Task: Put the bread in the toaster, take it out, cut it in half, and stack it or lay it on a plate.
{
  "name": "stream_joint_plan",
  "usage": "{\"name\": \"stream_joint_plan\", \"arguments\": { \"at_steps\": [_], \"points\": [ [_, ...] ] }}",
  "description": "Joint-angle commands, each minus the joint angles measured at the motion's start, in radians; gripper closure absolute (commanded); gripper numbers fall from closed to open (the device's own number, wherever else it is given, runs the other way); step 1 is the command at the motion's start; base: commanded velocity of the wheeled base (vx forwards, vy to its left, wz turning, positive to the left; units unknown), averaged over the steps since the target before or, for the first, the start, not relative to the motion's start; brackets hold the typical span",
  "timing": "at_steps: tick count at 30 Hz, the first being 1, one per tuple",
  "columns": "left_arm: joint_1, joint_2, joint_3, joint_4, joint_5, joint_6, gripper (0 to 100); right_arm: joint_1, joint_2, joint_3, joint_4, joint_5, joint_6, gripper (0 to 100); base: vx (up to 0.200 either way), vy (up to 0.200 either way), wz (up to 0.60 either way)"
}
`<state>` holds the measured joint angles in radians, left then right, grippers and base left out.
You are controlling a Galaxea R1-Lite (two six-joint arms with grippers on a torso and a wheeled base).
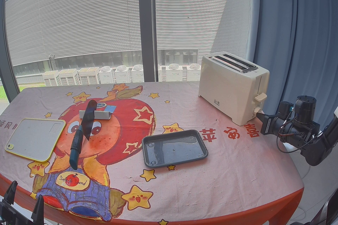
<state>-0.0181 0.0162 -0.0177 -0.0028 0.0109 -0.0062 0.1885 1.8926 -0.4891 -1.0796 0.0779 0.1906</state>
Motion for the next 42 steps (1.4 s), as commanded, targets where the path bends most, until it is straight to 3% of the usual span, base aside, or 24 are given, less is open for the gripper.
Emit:
{"name": "stream_joint_plan", "arguments": {
  "at_steps": [1,12,42],
  "points": [
    [0.0,-0.016,0.018,0.0,0.0,0.0,0,0.002,0.002,0.003,0.0,0.0,-0.002,100,0.0,0.0,0.0],
    [0.0,-0.016,0.018,0.0,0.0,-0.001,0,0.014,-0.055,-0.003,0.0,0.002,0.001,100,0.0,0.0,0.0],
    [0.0,-0.016,0.018,0.0,0.0,-0.001,0,0.009,0.022,-0.014,-0.002,0.0,0.004,100,0.0,0.0,0.0]
  ]
}}
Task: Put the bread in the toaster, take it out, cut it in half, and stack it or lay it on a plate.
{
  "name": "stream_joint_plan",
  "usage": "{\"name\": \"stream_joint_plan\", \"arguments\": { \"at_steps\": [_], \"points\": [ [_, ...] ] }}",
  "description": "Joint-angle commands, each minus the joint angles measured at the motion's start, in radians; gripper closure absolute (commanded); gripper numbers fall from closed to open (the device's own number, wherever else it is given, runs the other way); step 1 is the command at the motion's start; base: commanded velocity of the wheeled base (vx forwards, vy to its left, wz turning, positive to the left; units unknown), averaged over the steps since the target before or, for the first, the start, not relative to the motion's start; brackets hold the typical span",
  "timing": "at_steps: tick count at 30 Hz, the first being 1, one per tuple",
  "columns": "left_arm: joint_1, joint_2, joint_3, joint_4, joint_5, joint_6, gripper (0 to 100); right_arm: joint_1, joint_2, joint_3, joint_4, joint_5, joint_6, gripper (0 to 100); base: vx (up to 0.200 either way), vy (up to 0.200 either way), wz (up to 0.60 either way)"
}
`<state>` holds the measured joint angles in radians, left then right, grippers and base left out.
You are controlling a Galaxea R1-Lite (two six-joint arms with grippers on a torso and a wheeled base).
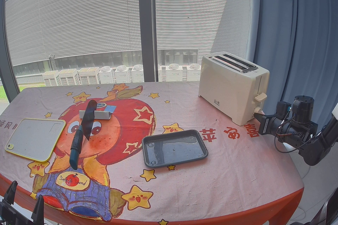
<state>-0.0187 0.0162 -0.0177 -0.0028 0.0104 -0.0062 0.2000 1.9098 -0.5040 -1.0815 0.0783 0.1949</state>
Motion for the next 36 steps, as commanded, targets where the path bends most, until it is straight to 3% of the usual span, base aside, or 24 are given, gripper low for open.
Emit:
{"name": "stream_joint_plan", "arguments": {
  "at_steps": [1,27,36],
  "points": [
    [0.0,-0.016,0.018,0.0,0.0,-0.001,0,-0.002,0.006,0.001,0.0,0.0,0.0,100,0.0,0.0,0.0],
    [0.0,-0.016,0.018,0.0,0.0,-0.001,0,0.007,0.009,0.016,0.0,-0.005,-0.003,100,0.0,0.0,0.0],
    [0.0,-0.016,0.018,0.0,0.0,-0.001,0,0.072,-0.121,0.035,0.02,-0.012,-0.005,100,0.0,0.0,0.0]
  ]
}}
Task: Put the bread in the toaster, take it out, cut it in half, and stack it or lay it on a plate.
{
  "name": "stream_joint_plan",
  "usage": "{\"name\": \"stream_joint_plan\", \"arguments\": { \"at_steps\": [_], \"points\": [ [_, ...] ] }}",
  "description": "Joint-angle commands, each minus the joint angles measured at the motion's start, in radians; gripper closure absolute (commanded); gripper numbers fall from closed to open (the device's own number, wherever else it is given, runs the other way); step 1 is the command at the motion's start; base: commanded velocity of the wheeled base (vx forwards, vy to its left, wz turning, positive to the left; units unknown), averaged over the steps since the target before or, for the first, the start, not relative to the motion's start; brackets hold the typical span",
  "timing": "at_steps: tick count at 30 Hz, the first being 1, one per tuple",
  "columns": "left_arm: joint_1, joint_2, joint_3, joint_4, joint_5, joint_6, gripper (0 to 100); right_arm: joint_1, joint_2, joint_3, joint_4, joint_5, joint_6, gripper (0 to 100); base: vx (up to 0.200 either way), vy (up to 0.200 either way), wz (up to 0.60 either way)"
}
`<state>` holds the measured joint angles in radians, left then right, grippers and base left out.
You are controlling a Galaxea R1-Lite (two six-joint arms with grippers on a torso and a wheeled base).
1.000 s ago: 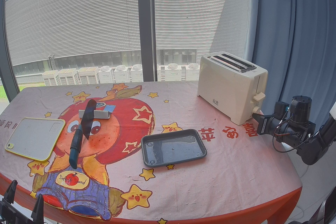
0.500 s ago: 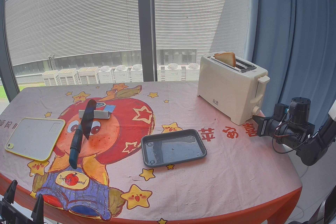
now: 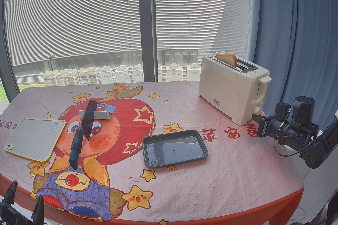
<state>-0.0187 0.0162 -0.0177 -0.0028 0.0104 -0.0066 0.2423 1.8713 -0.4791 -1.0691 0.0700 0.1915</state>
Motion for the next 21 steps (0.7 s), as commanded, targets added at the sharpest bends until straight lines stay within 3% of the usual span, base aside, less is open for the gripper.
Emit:
{"name": "stream_joint_plan", "arguments": {
  "at_steps": [1,6,13,21],
  "points": [
    [0.0,-0.016,0.018,0.0,0.0,0.0,0,0.034,-0.093,0.01,0.009,-0.007,-0.003,100,0.0,0.0,0.0],
    [0.0,-0.016,0.018,0.0,0.0,-0.001,0,0.06,-0.158,0.01,0.009,-0.033,-0.012,100,0.0,0.0,0.0],
    [0.0,-0.016,0.018,0.0,0.002,0.0,0,0.086,-0.231,0.011,0.006,-0.033,-0.043,100,0.0,0.0,0.0],
    [0.0,-0.016,0.018,0.0,0.002,0.0,0,0.084,-0.29,-0.012,0.003,-0.033,-0.046,100,0.0,0.0,0.0]
  ]
}}
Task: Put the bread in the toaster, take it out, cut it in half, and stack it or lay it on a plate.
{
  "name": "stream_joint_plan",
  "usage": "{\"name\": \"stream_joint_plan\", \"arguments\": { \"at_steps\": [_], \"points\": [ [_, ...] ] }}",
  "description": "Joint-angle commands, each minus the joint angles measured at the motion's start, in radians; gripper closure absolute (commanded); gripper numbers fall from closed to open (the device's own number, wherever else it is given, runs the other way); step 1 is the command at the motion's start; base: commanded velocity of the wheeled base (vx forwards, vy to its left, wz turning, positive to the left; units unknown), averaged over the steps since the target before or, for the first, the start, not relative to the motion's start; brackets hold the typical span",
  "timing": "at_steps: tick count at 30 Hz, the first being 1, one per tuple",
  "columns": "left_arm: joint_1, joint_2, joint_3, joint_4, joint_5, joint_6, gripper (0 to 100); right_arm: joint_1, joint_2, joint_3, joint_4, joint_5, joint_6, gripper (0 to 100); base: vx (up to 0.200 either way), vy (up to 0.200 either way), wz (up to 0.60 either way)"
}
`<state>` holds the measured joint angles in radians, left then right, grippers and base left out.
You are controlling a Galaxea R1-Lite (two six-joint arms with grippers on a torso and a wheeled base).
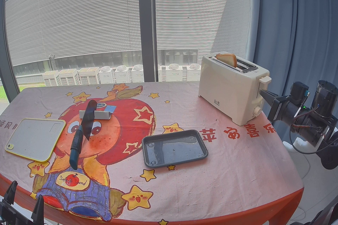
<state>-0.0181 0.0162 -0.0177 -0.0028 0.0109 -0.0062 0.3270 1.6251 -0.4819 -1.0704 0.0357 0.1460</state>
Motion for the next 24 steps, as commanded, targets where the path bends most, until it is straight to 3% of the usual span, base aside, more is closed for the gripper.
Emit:
{"name": "stream_joint_plan", "arguments": {
  "at_steps": [1,3,4,24],
  "points": [
    [0.0,-0.016,0.018,0.0,0.0,0.0,0,0.0,-0.051,-0.012,0.007,0.001,0.0,100,0.0,0.0,0.0],
    [0.0,-0.016,0.018,0.0,0.0,0.0,0,0.0,-0.057,-0.021,0.007,0.001,0.0,100,0.0,0.0,0.0],
    [0.0,-0.016,0.018,0.0,0.0,-0.001,0,-0.002,-0.059,-0.021,0.007,0.001,0.0,0,0.0,0.0,0.0],
    [0.0,-0.016,0.018,0.0,0.0,-0.001,0,-0.008,-0.08,-0.055,0.007,0.0,0.007,0,0.0,0.0,0.0]
  ]
}}
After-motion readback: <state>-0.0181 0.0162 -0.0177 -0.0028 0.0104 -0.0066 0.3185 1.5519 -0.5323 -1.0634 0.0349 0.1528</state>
